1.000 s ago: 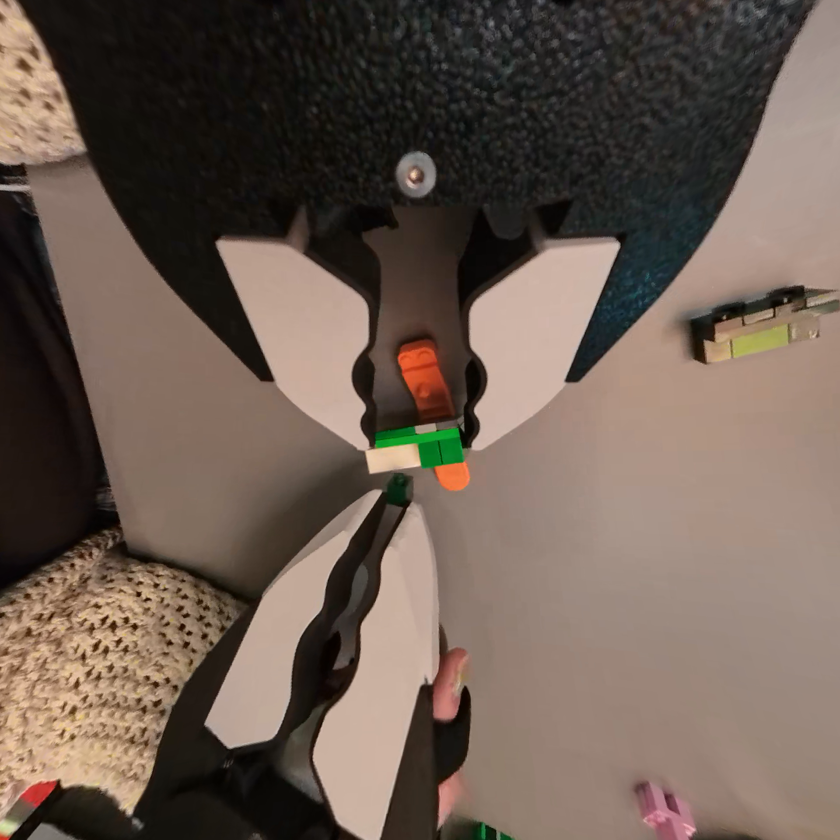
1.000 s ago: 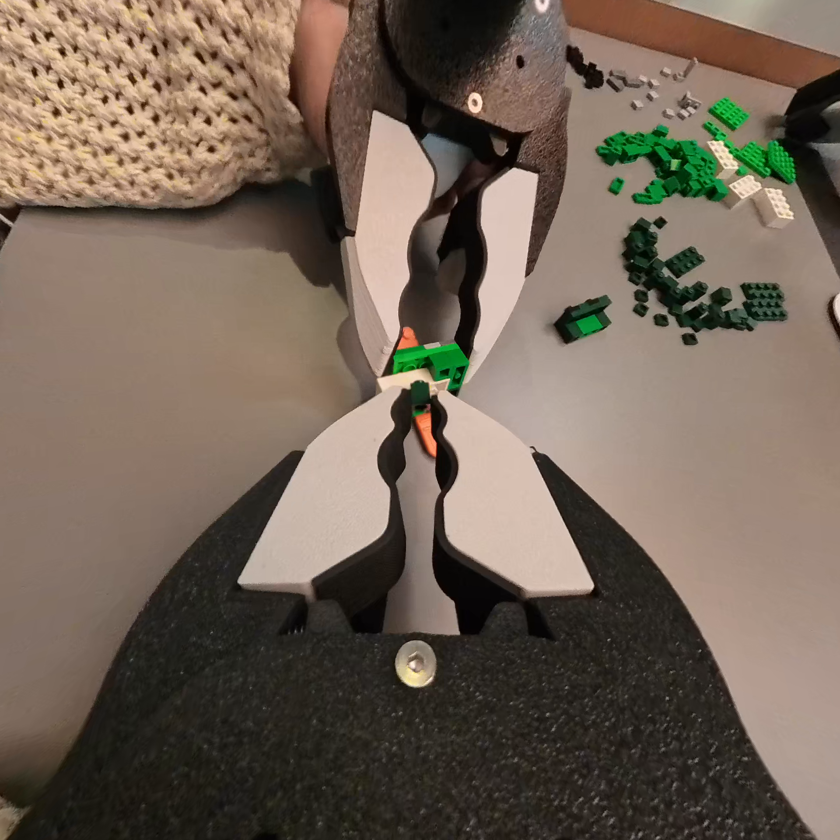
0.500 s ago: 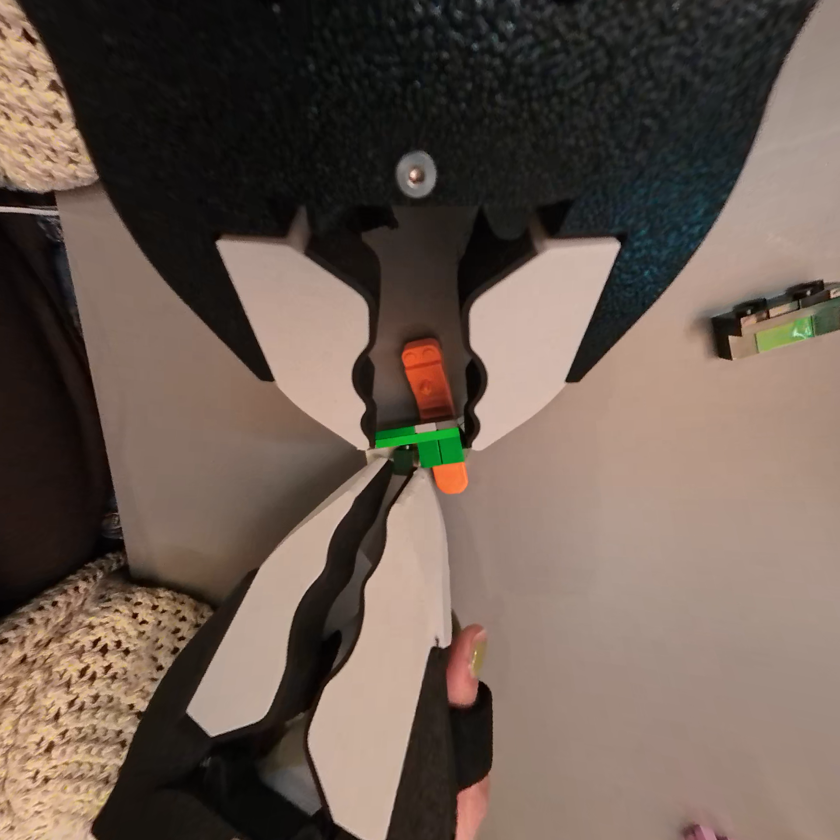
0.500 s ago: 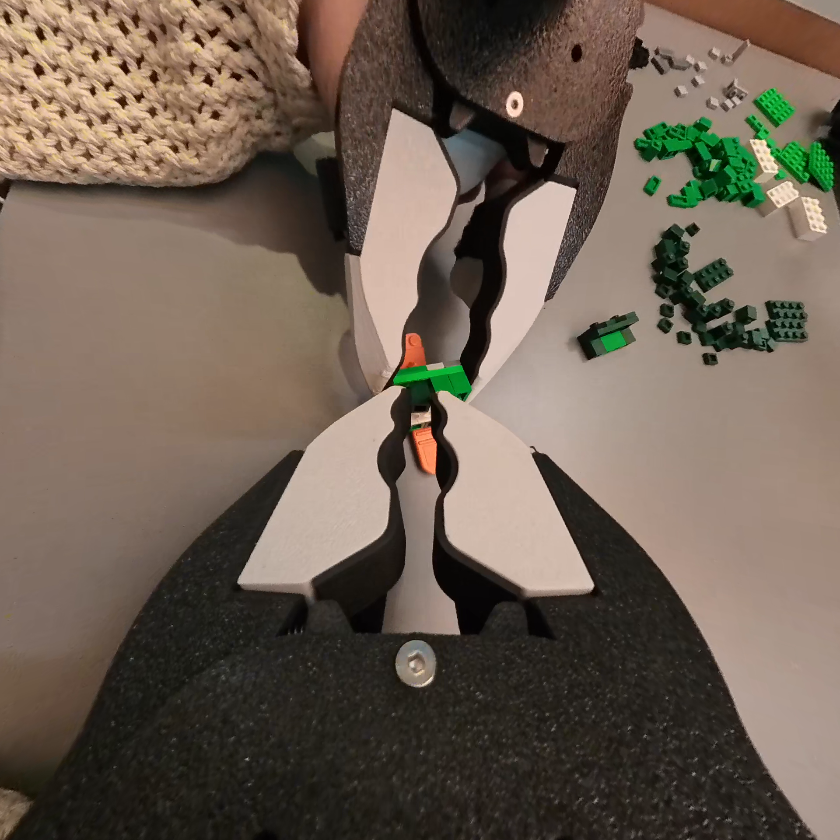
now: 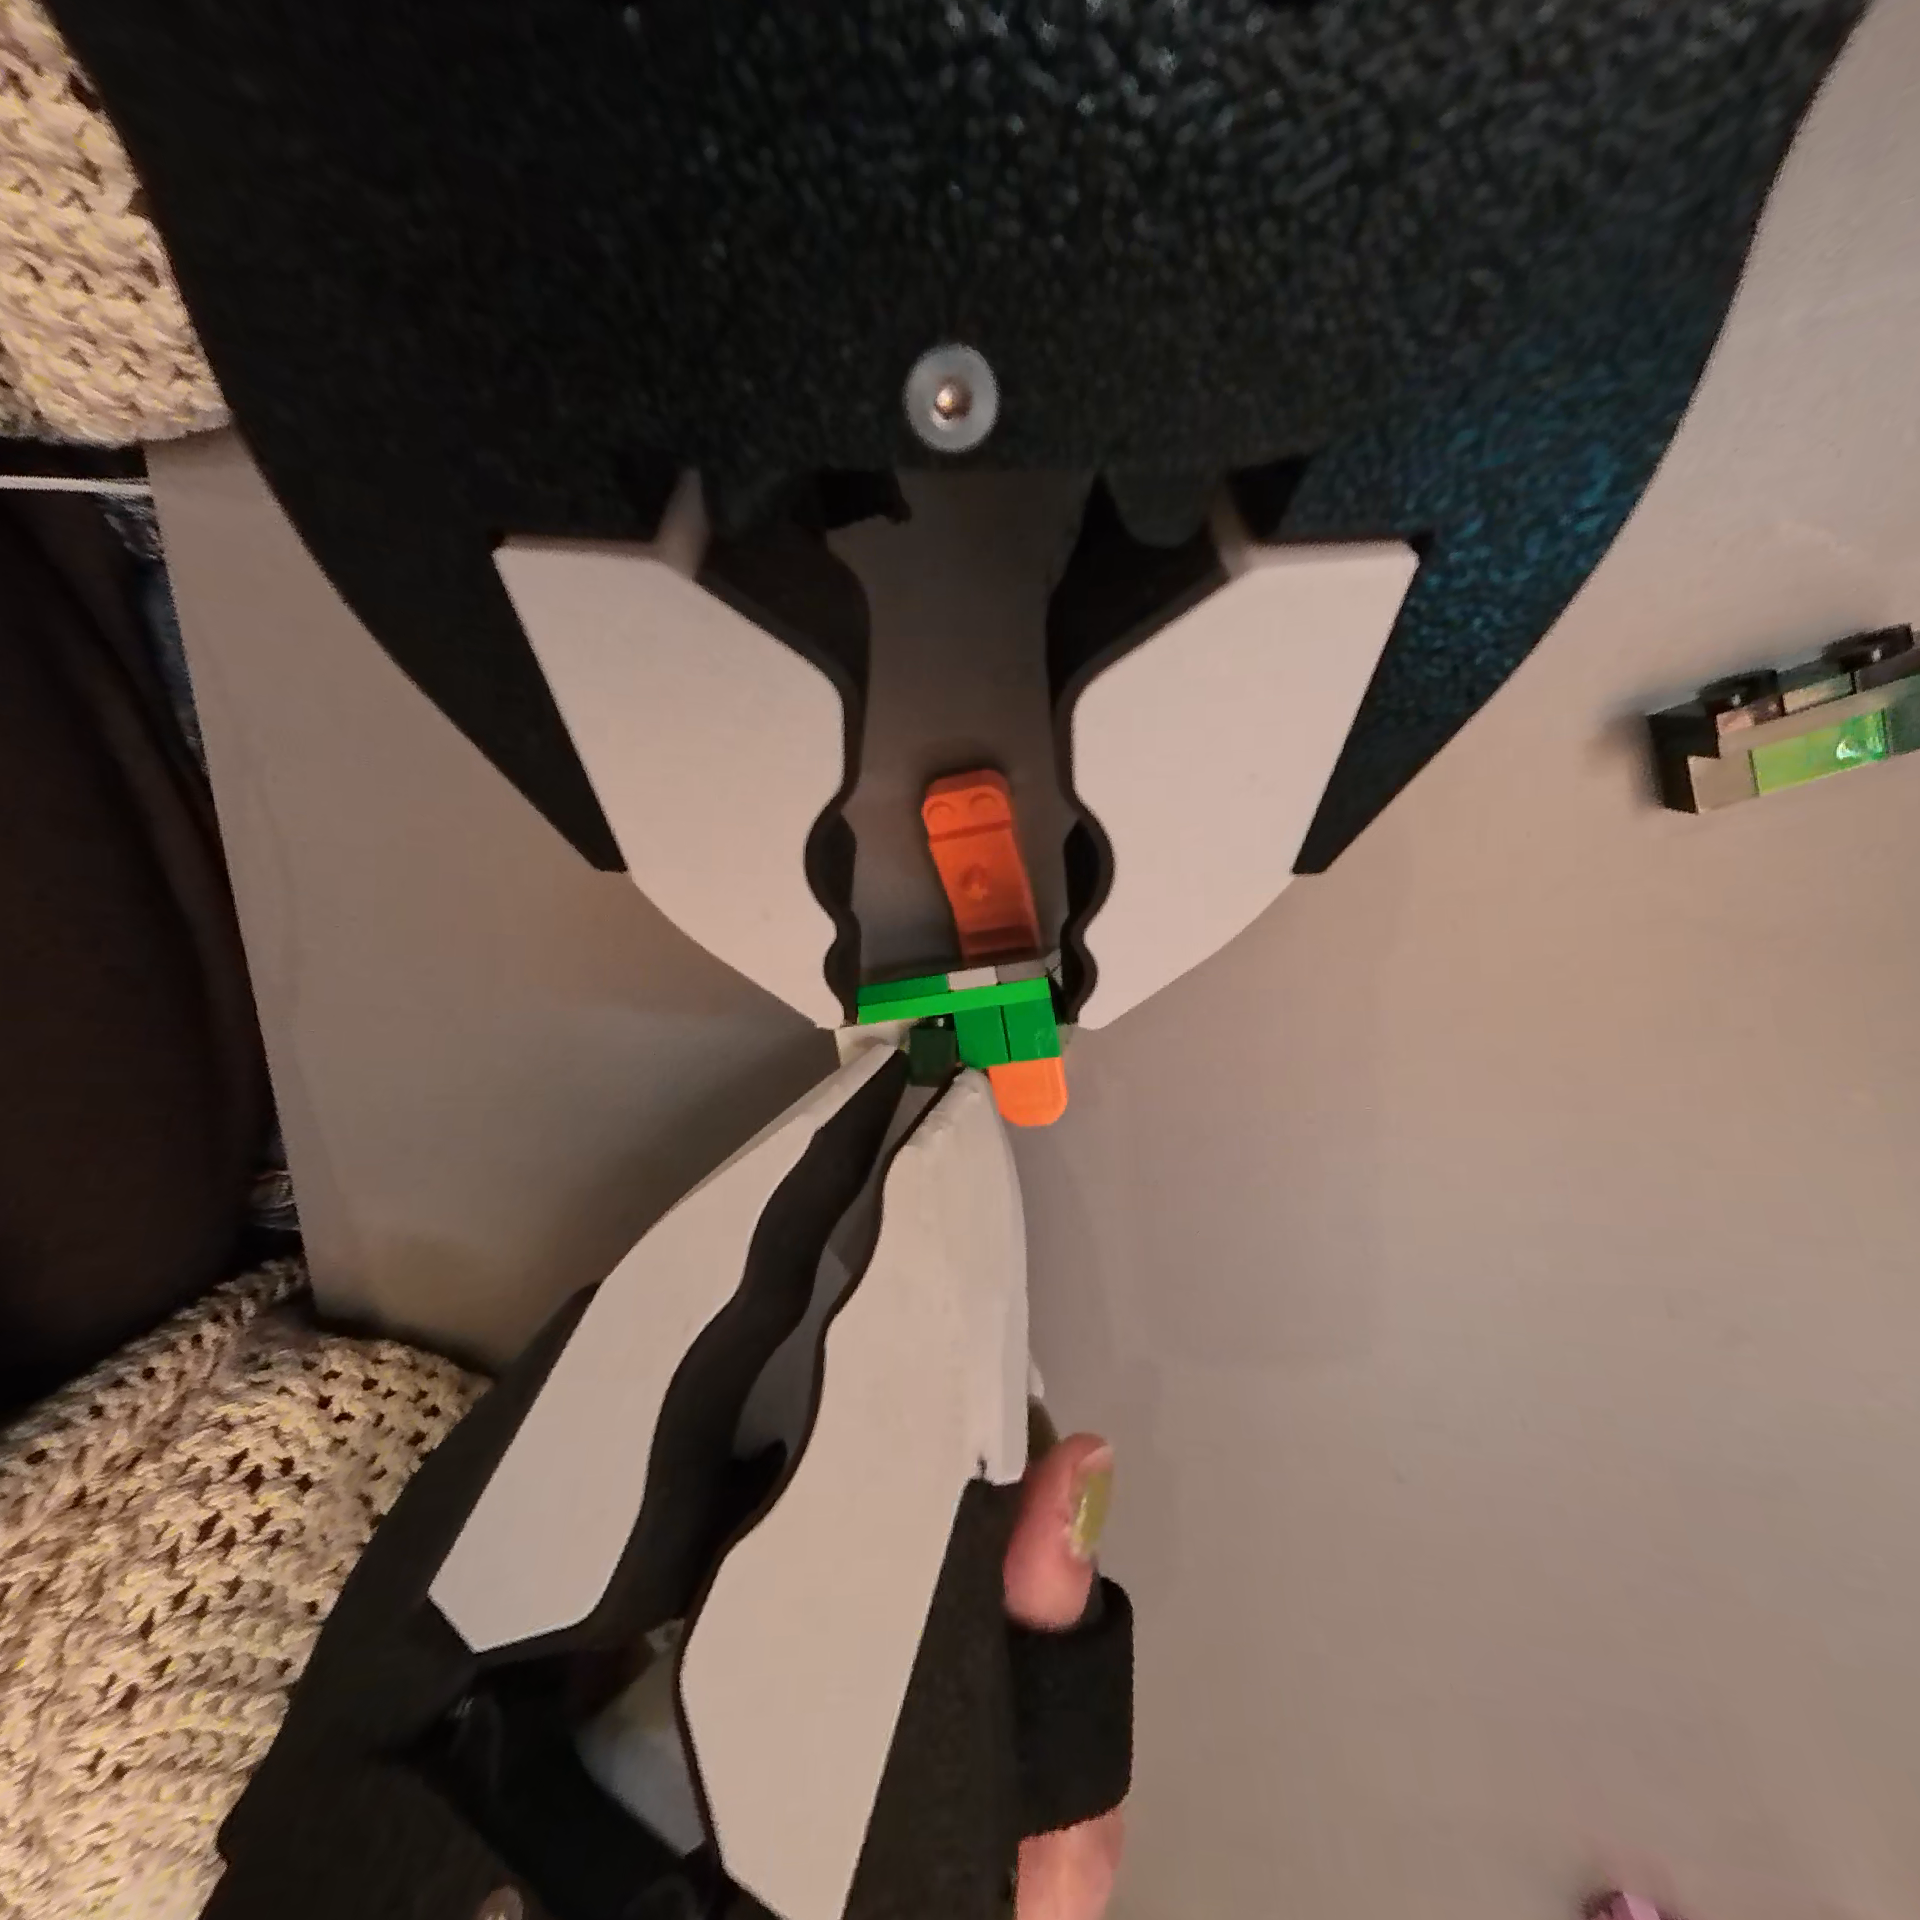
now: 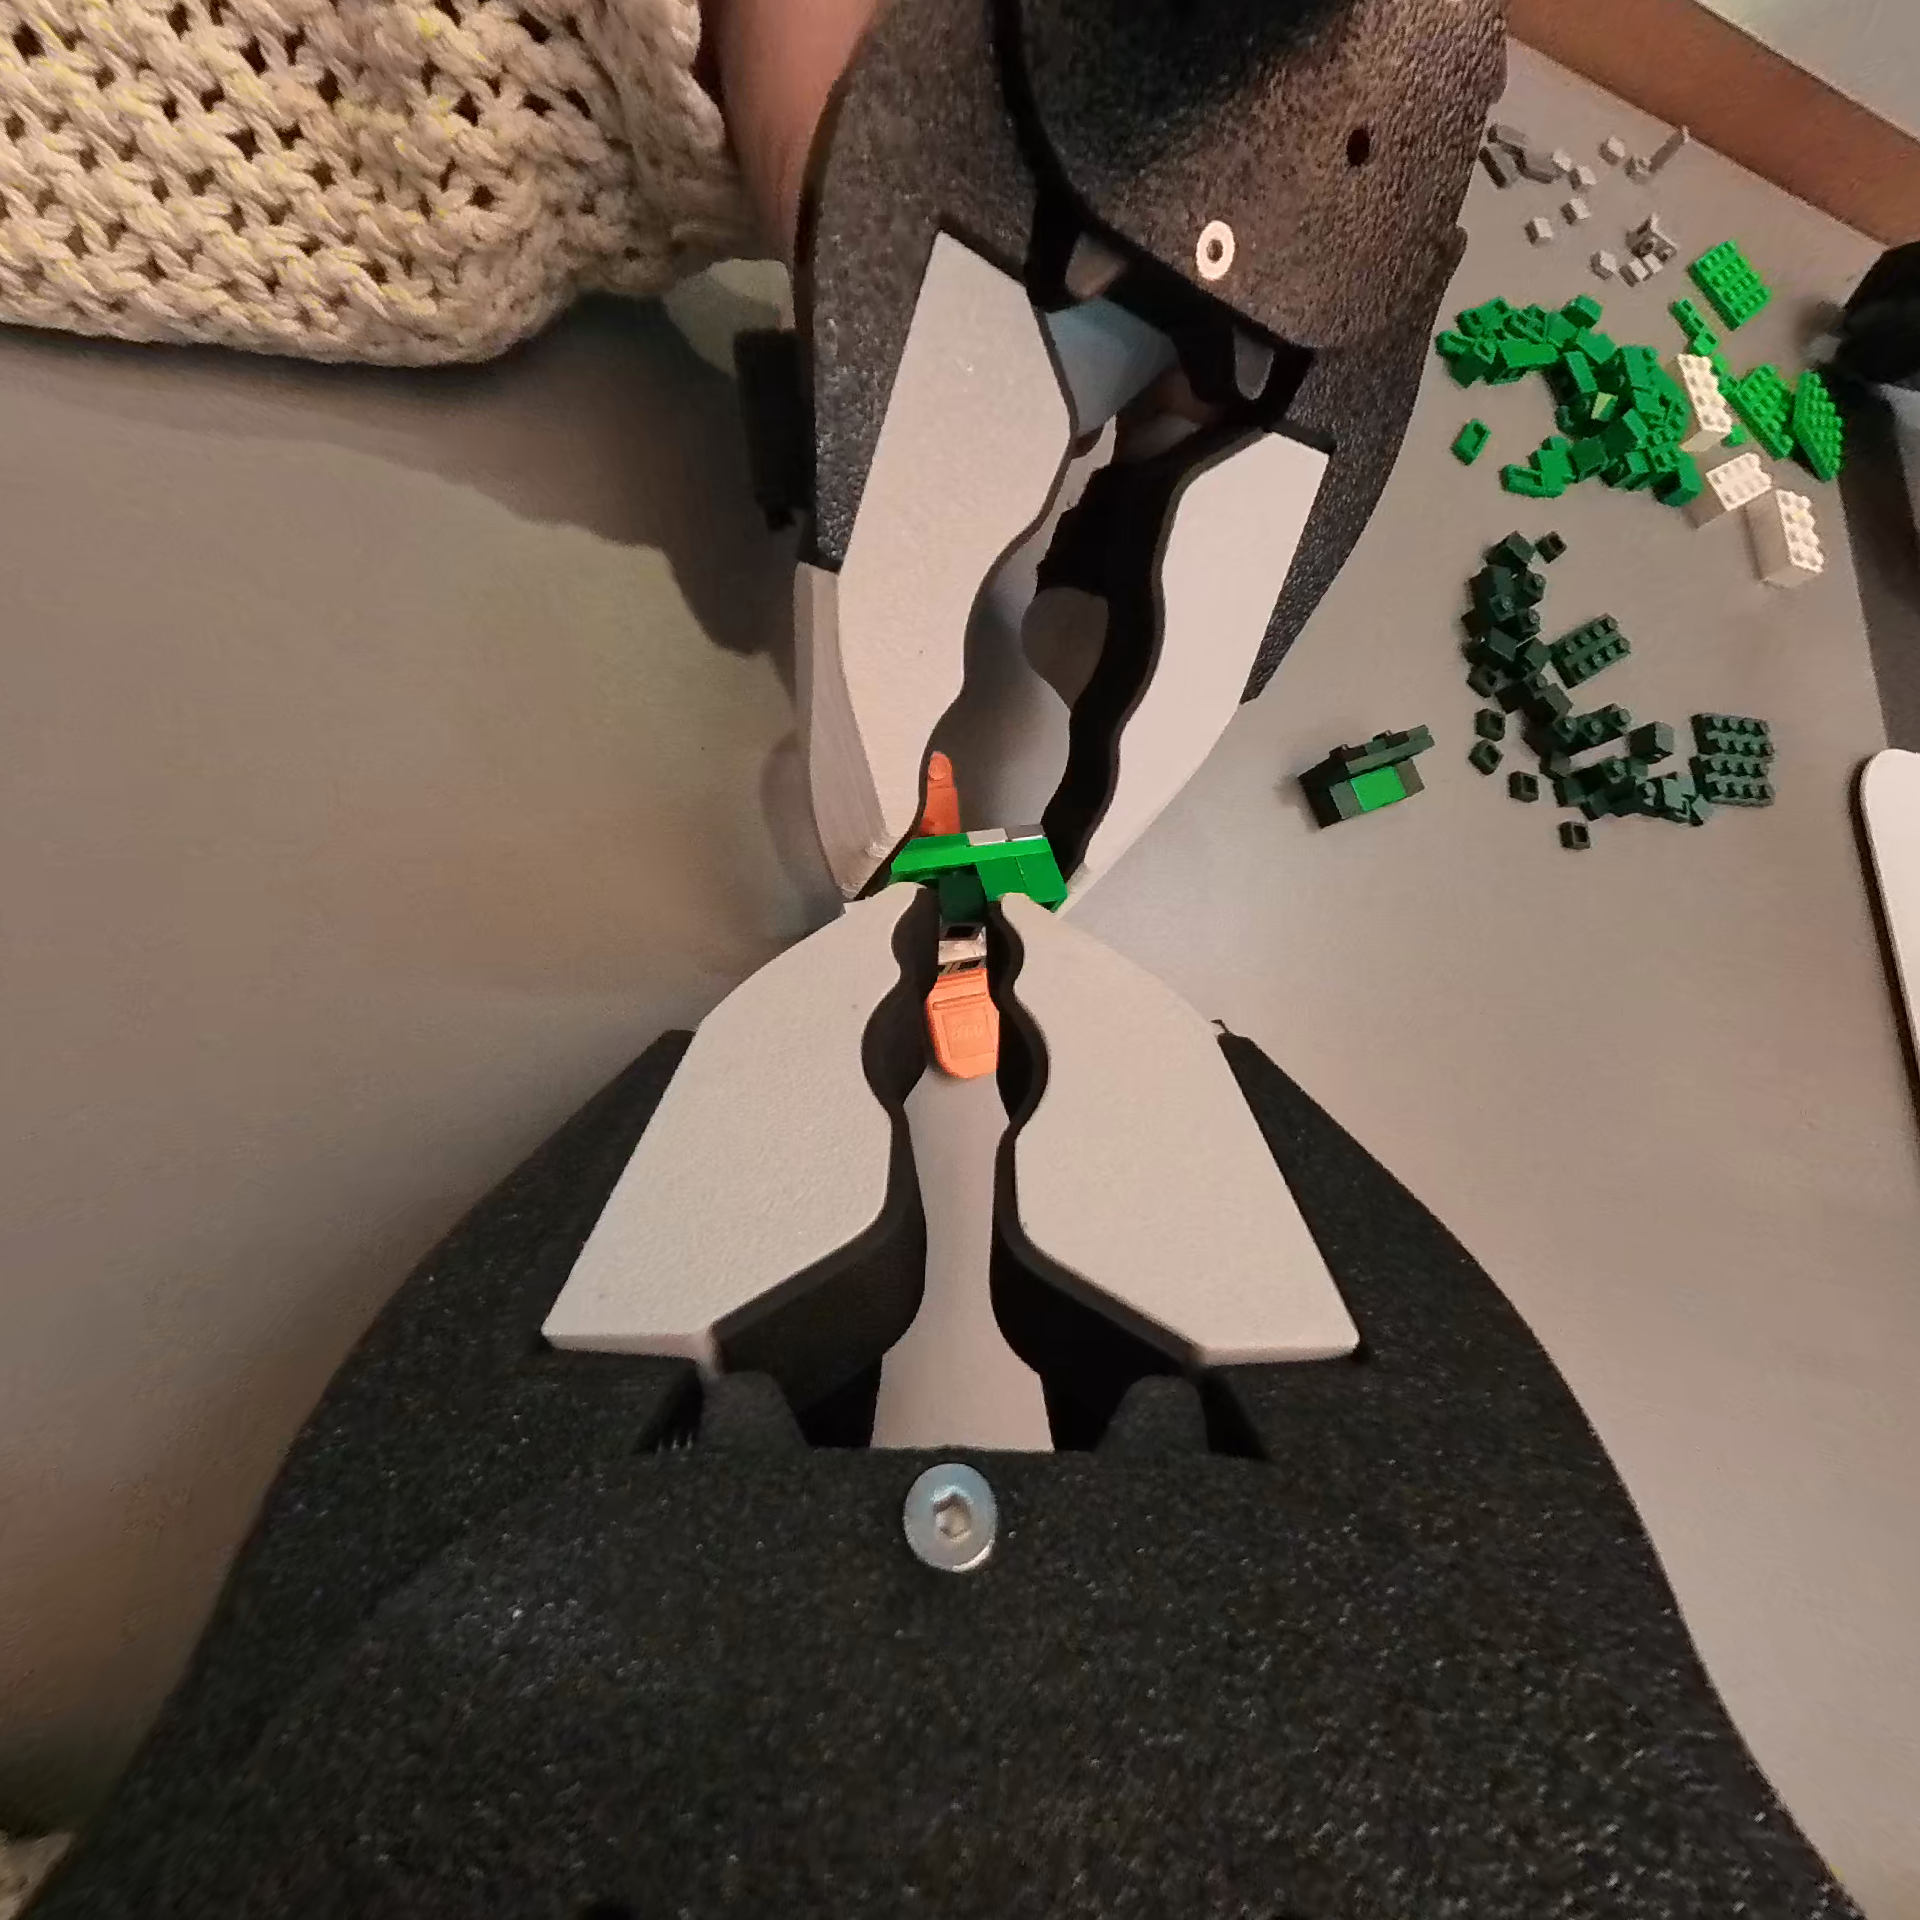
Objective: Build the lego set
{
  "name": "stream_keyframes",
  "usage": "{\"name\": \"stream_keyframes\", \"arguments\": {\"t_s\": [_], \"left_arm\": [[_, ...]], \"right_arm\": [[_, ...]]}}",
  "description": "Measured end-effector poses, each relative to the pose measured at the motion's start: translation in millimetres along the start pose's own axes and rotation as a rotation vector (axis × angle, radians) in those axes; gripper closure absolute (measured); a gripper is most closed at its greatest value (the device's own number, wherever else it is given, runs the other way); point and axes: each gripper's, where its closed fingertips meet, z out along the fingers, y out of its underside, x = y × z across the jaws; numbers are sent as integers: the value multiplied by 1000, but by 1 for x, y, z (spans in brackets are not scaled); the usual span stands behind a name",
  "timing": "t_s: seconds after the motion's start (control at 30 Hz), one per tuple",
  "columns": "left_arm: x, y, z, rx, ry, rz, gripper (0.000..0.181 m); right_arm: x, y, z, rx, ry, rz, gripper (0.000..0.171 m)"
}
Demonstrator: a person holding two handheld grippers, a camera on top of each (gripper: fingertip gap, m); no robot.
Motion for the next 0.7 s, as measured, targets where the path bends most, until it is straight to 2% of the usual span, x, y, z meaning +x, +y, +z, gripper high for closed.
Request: {"name": "stream_keyframes", "arguments": {"t_s": [0.7], "left_arm": [[1,-1,0,25,33,-22,145]], "right_arm": [[1,-1,-1,17,15,-25,160]]}}
